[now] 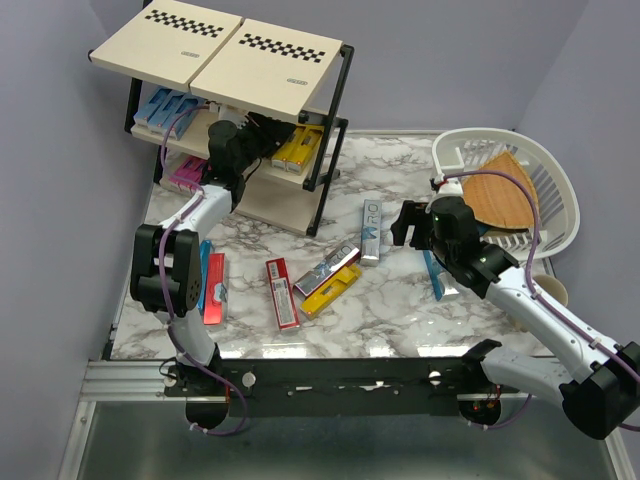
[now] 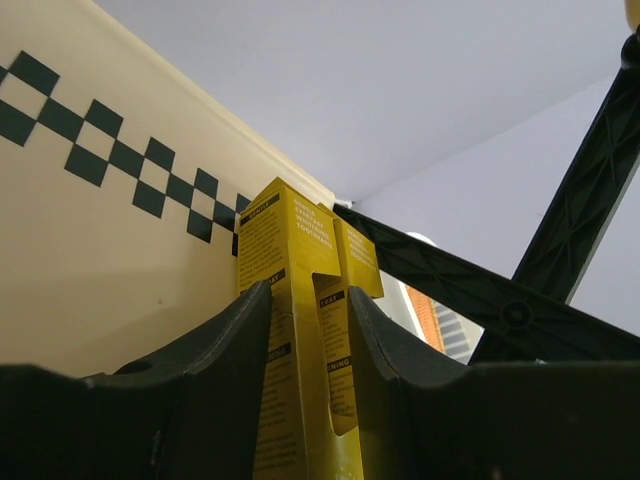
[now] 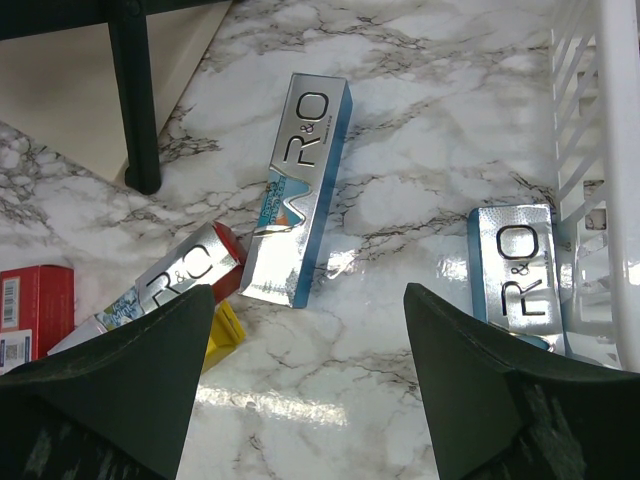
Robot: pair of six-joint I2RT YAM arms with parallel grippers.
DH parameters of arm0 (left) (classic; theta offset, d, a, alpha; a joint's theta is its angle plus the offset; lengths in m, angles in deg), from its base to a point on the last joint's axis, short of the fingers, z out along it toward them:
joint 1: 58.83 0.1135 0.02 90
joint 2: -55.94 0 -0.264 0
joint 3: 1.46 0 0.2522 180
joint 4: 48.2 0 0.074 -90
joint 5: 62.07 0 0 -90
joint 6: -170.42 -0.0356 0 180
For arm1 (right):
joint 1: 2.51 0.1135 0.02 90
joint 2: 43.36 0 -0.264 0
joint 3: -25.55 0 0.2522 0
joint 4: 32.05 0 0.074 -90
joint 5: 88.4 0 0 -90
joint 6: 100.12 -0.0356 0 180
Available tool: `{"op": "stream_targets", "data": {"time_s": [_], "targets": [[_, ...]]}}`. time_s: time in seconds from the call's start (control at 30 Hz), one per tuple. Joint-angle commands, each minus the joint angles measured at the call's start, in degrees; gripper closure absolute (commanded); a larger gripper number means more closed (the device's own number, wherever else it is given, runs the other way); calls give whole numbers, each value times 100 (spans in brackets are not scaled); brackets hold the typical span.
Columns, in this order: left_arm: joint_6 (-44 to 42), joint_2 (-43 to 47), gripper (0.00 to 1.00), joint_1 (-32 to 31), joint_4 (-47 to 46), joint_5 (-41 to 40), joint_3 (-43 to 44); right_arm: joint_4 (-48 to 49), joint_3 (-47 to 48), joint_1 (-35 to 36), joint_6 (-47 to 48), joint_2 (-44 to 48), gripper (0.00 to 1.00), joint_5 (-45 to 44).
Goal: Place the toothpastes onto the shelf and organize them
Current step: Adjust the toothpaste on the shelf.
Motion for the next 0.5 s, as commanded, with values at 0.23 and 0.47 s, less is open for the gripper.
{"op": "stream_targets", "data": {"time_s": [0.23, 0.47], "targets": [[-666, 250, 42, 48, 625, 175, 154, 0, 84, -26, 44, -22, 15, -55], [-1113, 733, 25, 206, 994, -168, 128, -17, 75, -35, 27, 58, 15, -64]]}}
